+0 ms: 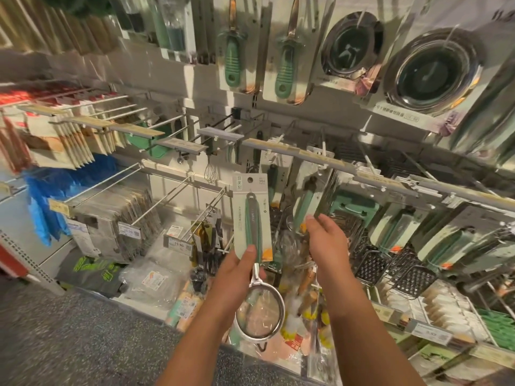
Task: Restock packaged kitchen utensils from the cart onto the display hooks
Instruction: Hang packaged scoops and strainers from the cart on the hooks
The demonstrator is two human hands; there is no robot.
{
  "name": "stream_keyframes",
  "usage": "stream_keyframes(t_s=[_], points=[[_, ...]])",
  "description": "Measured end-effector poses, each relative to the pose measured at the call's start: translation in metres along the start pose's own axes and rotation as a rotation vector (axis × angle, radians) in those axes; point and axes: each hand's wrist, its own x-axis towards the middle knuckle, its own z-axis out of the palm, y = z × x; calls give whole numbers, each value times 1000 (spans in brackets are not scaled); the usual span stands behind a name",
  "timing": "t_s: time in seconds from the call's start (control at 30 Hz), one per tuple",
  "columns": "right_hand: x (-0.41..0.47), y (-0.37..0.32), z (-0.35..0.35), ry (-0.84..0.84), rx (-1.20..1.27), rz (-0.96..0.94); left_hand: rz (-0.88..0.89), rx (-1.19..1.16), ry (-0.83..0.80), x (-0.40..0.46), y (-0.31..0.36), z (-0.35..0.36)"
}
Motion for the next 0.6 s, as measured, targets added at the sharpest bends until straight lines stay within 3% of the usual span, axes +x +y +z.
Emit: stream_keyframes(t_s=[0.17, 0.33, 0.6], points=[[-15, 13, 2, -60, -17, 45, 15, 14, -26, 1, -7, -1], [-33, 23, 12, -223, -2, 86, -2, -28, -95, -4, -6, 7], [-43, 25, 5, -188, 40, -57, 15, 22, -94, -2, -8, 10]])
